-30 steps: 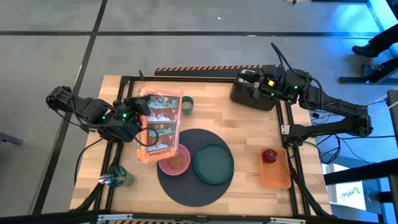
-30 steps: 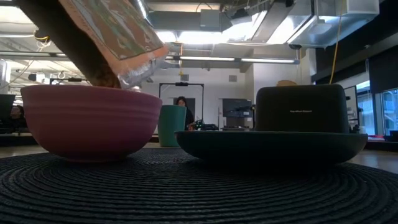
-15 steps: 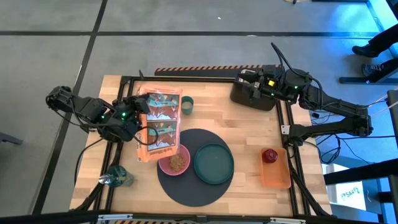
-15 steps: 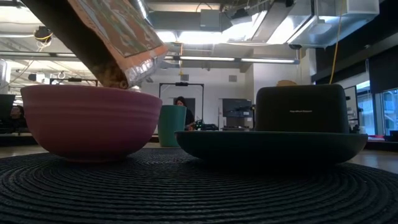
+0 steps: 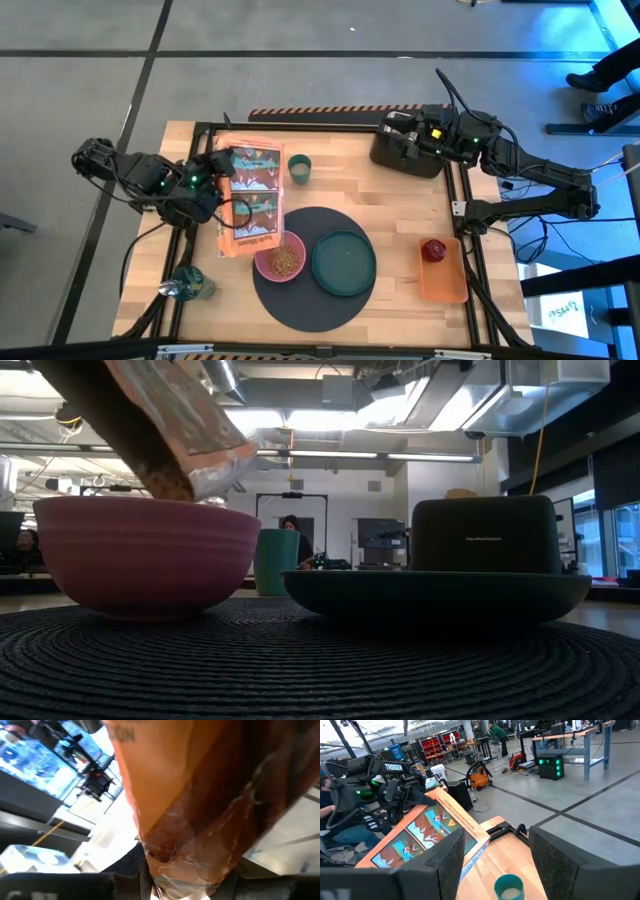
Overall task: Arrange a breakfast setting
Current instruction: Pour the cereal from the cereal box into the pink bowl
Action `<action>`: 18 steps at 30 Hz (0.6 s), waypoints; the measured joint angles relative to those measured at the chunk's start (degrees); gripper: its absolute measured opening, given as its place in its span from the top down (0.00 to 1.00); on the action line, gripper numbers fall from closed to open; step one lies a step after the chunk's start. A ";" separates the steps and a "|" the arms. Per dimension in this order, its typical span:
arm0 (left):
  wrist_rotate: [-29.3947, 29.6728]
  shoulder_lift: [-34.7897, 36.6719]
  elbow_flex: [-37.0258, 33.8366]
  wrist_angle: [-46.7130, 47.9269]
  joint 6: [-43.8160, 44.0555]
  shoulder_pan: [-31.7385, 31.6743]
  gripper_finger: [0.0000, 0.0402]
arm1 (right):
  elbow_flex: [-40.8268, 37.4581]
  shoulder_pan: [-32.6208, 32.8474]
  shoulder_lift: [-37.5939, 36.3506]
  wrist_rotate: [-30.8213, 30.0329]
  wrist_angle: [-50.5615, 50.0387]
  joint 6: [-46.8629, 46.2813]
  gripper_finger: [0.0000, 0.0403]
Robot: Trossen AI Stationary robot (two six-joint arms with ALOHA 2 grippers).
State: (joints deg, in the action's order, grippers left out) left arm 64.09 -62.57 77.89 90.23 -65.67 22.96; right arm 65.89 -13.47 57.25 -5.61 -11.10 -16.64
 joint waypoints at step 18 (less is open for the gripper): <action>2.88 -1.18 -0.02 -0.88 -2.46 0.83 0.68 | 0.00 -0.02 -0.02 -0.02 -1.22 -0.02 0.48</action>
State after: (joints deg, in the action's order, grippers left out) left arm 66.96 -63.74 77.87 89.35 -68.13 23.79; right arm 65.89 -13.49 57.23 -5.62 -12.32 -16.67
